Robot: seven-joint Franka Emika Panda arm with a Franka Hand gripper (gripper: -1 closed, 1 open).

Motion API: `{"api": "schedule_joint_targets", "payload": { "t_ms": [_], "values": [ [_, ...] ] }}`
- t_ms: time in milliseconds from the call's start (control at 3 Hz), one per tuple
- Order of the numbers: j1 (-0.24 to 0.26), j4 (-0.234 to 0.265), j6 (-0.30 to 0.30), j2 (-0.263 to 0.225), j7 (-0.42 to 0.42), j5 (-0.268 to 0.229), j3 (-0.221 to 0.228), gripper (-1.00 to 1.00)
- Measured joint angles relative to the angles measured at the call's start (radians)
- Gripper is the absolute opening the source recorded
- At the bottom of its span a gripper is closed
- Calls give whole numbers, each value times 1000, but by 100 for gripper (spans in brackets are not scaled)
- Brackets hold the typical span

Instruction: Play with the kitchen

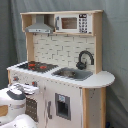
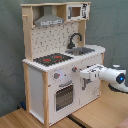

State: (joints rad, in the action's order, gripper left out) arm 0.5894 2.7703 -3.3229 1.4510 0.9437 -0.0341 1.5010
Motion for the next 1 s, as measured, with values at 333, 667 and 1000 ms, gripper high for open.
{"api": "schedule_joint_targets", "payload": {
  "t_ms": [333, 667, 1000],
  "values": [
    [68, -20, -86, -1, -3, 0, 15, 100],
    [141, -72, -132, -1, -9, 0, 32, 100],
    [217, -144, -132, -2, -25, 0, 49, 100]
  ]
}}
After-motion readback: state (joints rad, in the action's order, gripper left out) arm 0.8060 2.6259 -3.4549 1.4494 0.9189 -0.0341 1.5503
